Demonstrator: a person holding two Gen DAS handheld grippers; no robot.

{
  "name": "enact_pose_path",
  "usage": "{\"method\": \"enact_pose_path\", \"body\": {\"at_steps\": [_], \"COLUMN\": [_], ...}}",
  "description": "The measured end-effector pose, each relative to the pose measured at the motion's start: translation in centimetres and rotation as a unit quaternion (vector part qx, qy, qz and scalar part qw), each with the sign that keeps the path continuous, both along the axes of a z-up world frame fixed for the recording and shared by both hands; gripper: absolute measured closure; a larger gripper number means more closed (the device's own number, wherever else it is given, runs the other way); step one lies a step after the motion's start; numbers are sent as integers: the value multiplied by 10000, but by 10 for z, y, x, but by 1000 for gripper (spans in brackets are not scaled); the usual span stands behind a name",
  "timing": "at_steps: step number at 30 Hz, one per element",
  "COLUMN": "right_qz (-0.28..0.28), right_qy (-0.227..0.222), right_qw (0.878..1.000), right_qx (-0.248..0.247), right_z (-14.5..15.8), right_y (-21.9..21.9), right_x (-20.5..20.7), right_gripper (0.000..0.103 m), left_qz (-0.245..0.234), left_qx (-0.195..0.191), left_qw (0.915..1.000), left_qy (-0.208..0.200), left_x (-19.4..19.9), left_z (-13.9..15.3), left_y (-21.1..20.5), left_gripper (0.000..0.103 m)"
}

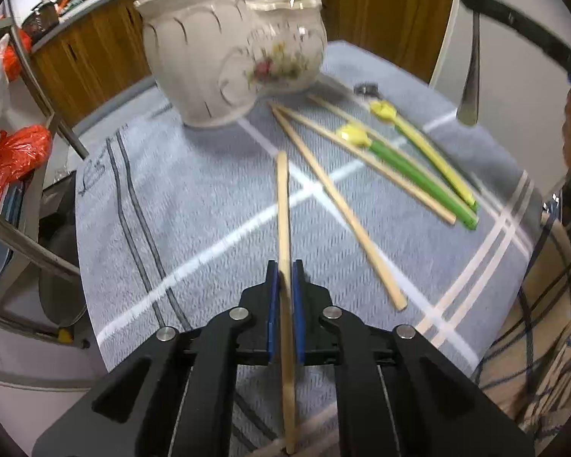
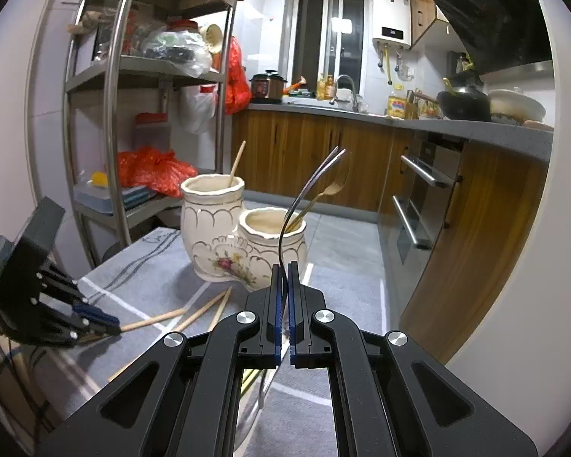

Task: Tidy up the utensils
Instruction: 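Carry the chopstick above the larger pot while the right tool carries the silver fork to the smaller pot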

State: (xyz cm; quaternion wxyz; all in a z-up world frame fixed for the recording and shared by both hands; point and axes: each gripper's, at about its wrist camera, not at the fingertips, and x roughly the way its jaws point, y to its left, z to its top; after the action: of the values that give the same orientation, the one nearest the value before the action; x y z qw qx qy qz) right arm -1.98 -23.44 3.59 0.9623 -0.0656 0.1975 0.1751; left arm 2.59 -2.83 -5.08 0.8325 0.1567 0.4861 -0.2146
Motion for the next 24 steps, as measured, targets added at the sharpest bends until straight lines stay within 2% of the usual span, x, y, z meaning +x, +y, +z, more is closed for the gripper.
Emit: {"method": "enact_pose_path", "body": {"at_steps": [2, 6, 9, 11, 14, 15, 17, 21, 24], "right_qz": [0, 6, 8, 4, -9, -9, 3, 39, 95], "right_qy": [-9, -16, -48, -82, -143, -159, -187, -276, -329], "right_qw": [10000, 10000, 10000, 10000, 9999, 9998, 9998, 9994, 9990], "right_qx": [16, 25, 31, 45, 72, 82, 115, 185, 275], "right_z": [1, 1, 3, 5, 10, 12, 16, 27, 35], "right_y": [0, -1, -1, -1, -1, -1, 0, 6, 11], "right_x": [-1, -1, -2, -3, -3, -3, 1, 12, 24], "right_gripper": [100, 100, 100, 100, 100, 100, 100, 100, 100], "left_qz": [4, -9, -63, -111, -188, -230, -222, -136, -5], "left_qx": [46, 55, 2, -27, -219, -451, -665, -1391, -1780], "left_qw": [10000, 9999, 9999, 9999, 9992, 9975, 9944, 9738, 9533], "left_qy": [39, 97, 81, 14, -294, -490, -793, -1791, -2440], "left_x": [4, 13, 15, 13, 6, 3, -2, -11, -10], "left_z": [1, -1, -1, 0, 11, 19, 30, 66, 88], "left_y": [0, -4, -8, -8, -6, -2, 2, 18, 22], "left_gripper": [90, 89, 97, 97, 97, 97, 97, 97, 97]}}
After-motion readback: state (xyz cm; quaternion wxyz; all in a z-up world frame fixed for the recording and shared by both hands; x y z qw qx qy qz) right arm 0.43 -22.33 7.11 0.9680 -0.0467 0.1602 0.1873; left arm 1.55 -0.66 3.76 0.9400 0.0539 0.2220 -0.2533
